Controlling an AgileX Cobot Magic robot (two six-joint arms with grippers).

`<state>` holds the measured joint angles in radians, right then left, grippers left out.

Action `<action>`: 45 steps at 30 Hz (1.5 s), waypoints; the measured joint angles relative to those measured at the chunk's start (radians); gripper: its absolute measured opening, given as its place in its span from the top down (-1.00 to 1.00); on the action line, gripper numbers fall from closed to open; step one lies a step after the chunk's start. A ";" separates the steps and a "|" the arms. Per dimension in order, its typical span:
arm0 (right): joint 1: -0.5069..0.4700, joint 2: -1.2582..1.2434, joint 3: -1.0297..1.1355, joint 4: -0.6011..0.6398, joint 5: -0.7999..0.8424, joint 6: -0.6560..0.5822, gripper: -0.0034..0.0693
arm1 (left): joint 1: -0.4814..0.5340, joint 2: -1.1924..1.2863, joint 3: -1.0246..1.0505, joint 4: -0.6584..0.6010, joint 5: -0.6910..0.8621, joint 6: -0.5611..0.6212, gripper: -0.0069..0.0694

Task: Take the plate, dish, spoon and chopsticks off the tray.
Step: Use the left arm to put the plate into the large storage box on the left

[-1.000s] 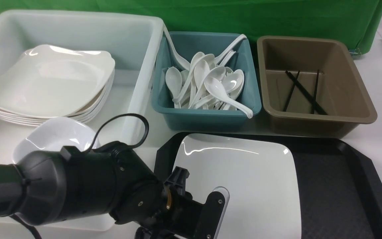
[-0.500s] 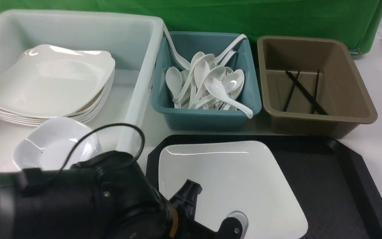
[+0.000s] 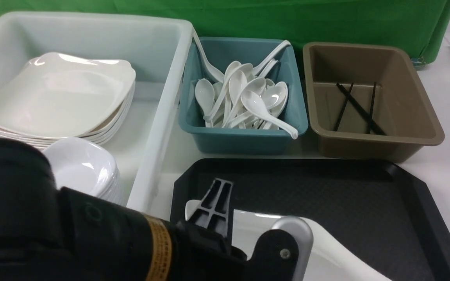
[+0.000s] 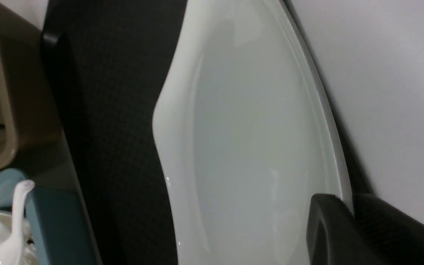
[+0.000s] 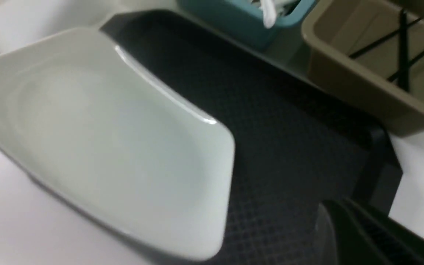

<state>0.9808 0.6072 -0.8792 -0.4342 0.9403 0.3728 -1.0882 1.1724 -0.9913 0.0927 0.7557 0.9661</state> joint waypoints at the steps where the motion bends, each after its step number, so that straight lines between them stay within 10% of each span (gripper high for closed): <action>1: 0.000 0.000 -0.006 -0.011 0.002 0.013 0.85 | 0.000 -0.016 0.000 -0.001 0.001 0.000 0.73; 18: 0.000 0.000 -0.038 -0.211 0.035 0.182 0.85 | 0.000 -0.257 -0.001 0.045 -0.032 -0.024 0.71; 35: 0.000 0.046 -0.043 -0.235 -0.214 0.226 0.85 | 0.011 -0.314 -0.001 0.777 0.168 -0.515 0.71; 45: 0.000 0.206 -0.043 -0.183 -0.482 0.198 0.85 | 0.441 -0.204 -0.002 0.700 0.085 -0.529 0.71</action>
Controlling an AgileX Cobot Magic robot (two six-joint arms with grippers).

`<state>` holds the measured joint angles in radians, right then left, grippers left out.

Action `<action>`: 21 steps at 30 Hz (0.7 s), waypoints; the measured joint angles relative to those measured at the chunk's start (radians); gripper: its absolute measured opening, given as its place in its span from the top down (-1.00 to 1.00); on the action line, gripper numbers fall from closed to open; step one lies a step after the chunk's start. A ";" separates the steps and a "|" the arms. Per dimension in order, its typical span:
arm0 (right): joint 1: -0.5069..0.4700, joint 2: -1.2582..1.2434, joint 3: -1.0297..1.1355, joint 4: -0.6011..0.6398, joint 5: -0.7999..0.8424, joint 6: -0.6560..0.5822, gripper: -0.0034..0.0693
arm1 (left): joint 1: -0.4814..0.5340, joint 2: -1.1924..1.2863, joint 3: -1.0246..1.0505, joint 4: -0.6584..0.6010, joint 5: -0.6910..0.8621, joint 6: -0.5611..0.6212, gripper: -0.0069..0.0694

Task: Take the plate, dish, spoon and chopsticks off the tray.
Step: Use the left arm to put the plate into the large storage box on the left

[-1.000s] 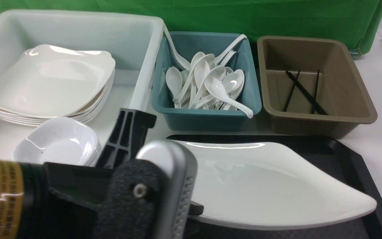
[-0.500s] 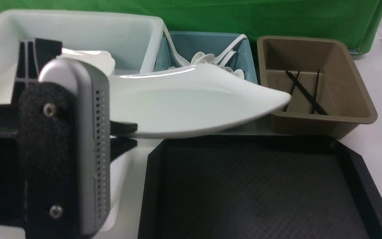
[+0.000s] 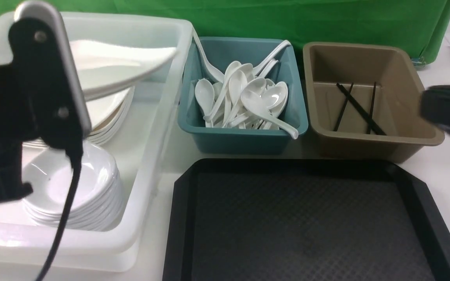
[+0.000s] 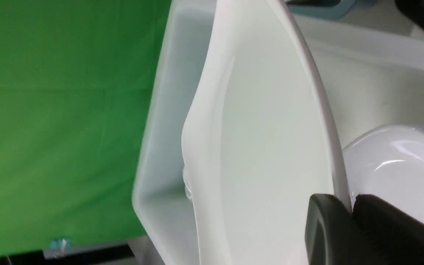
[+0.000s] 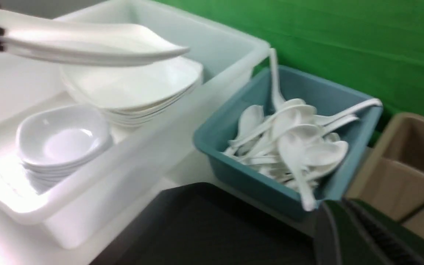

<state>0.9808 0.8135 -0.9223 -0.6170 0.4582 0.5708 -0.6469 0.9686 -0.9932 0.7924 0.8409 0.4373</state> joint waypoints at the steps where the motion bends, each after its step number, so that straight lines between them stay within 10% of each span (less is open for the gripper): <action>1: 0.000 0.004 0.000 0.003 -0.001 -0.003 0.85 | 0.013 0.000 0.000 0.000 -0.008 0.000 0.71; 10: 0.000 0.016 0.000 0.123 0.018 -0.124 0.85 | 0.498 0.245 0.000 -0.164 -0.347 0.156 0.71; 21: 0.000 0.015 0.000 0.151 0.092 -0.146 0.85 | 0.559 0.469 0.000 -0.164 -0.504 0.212 0.71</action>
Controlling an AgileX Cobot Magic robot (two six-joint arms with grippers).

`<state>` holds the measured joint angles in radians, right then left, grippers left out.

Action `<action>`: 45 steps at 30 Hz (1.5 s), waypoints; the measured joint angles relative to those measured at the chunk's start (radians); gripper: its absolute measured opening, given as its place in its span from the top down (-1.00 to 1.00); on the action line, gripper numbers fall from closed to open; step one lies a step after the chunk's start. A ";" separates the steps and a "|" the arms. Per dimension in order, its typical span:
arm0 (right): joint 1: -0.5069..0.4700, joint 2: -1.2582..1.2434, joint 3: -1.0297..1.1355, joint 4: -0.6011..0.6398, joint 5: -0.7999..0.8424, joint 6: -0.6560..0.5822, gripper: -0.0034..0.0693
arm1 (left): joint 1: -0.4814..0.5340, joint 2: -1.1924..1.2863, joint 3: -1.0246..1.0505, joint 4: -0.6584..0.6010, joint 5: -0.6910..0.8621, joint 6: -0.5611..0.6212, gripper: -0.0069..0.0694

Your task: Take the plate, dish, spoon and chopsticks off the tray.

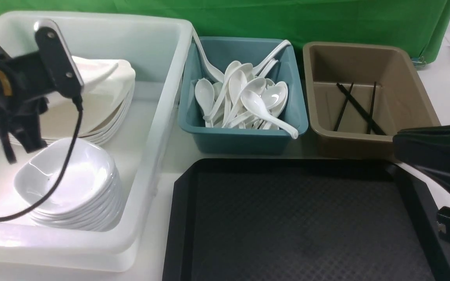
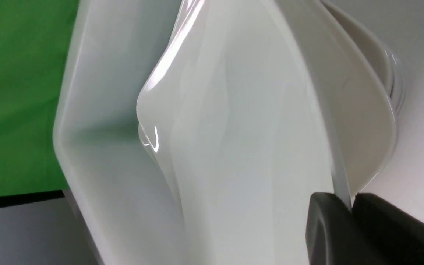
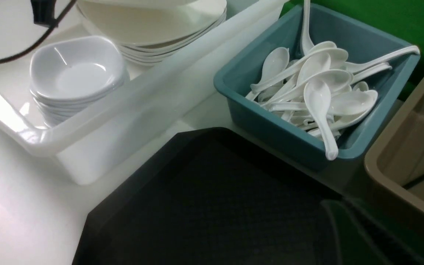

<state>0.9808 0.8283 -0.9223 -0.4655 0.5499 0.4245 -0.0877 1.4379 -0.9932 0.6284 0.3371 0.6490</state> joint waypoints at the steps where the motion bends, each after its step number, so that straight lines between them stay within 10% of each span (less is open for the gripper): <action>1: 0.000 0.000 0.000 0.000 0.000 0.000 0.85 | 0.000 0.010 0.000 0.003 -0.006 0.001 0.71; 16: 0.000 0.000 0.000 0.000 0.000 -0.005 0.85 | 0.014 0.157 -0.003 0.139 -0.130 -0.047 0.68; 29: 0.000 0.000 0.000 0.015 0.018 -0.023 0.85 | 0.029 0.097 -0.007 0.068 -0.146 -0.058 -0.63; 36: 0.000 0.000 0.000 0.018 0.018 -0.023 0.85 | 0.029 -0.034 -0.008 -0.205 -0.120 -0.061 -0.92; 45: 0.000 -0.004 0.000 0.020 0.041 -0.023 0.82 | 0.029 -0.398 -0.008 -0.996 0.172 0.047 -0.71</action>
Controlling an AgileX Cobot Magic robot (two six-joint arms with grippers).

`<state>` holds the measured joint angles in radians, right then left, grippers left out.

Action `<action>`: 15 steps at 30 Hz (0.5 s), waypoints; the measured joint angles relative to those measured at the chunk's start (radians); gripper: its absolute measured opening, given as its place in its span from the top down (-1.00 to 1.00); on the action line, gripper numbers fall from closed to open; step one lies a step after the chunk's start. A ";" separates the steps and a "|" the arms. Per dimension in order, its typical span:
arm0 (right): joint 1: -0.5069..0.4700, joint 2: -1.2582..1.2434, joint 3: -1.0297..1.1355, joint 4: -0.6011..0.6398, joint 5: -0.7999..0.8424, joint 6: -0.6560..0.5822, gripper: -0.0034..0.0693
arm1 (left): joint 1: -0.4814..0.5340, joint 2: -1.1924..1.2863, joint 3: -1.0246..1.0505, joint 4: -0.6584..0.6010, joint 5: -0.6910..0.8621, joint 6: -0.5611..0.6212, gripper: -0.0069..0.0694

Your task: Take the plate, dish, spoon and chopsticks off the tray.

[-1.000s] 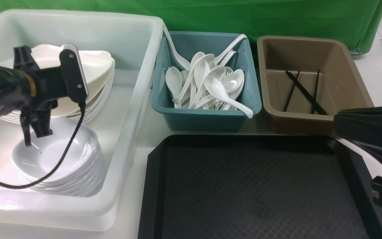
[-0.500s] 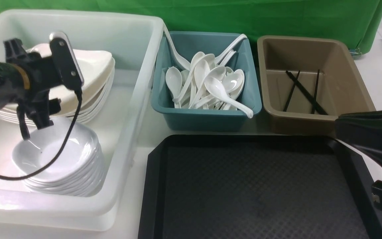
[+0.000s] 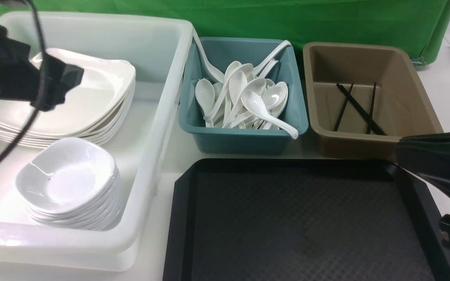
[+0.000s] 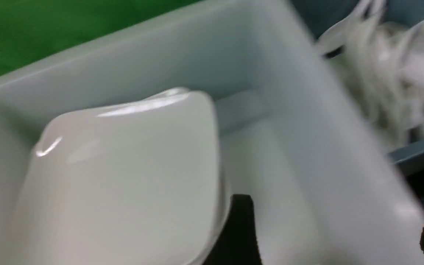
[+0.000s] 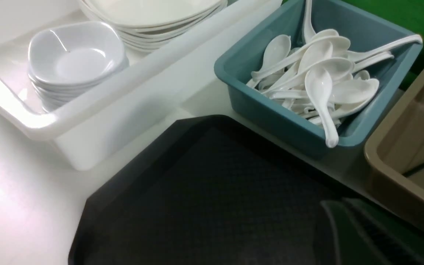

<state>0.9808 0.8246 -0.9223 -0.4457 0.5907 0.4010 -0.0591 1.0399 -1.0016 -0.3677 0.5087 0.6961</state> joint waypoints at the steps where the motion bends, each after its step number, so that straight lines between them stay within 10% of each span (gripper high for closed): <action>1: 0.000 -0.002 0.000 0.002 0.021 0.000 0.82 | 0.000 -0.082 0.006 -0.110 0.065 0.080 -0.61; 15: 0.000 -0.008 0.000 0.004 0.115 0.119 0.70 | -0.024 -0.642 0.382 -0.509 -0.036 0.239 0.47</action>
<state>0.9808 0.8168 -0.9223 -0.4418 0.7060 0.5198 -0.0827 0.3979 -0.6199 -0.8769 0.4726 0.9354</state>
